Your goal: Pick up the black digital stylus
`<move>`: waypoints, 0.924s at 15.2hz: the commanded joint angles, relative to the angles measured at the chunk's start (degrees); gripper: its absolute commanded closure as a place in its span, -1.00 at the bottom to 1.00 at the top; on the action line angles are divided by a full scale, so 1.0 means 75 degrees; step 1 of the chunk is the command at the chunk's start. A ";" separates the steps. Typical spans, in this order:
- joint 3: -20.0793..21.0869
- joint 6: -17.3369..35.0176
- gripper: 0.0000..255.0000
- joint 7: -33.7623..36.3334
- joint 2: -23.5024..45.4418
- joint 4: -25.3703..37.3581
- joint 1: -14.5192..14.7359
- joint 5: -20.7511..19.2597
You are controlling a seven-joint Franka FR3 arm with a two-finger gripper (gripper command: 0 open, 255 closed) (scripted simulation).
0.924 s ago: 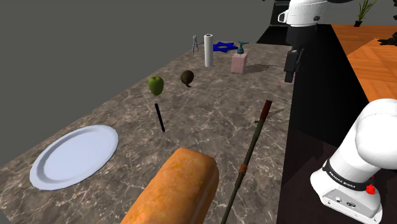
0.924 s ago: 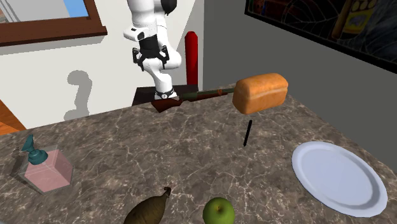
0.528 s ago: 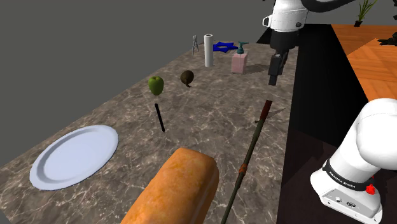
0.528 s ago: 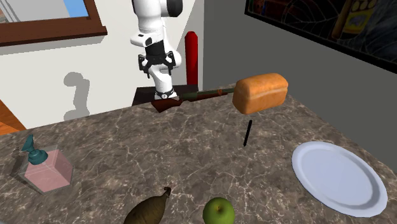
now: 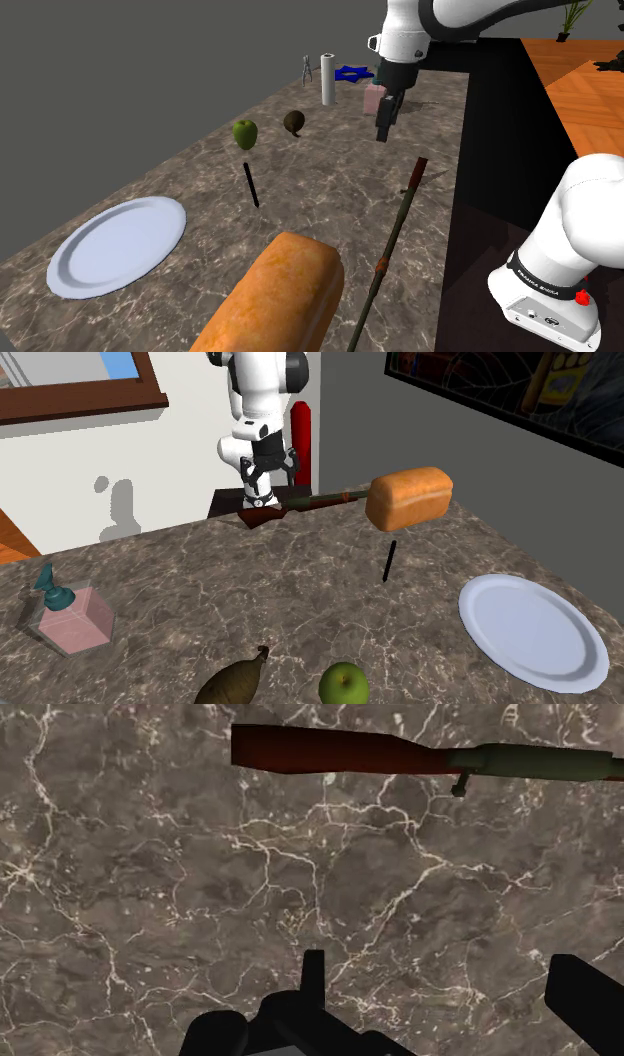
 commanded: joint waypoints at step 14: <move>0.0904 0.2267 -1.00 -0.0207 0.3009 0.2213 0.0741 0.0077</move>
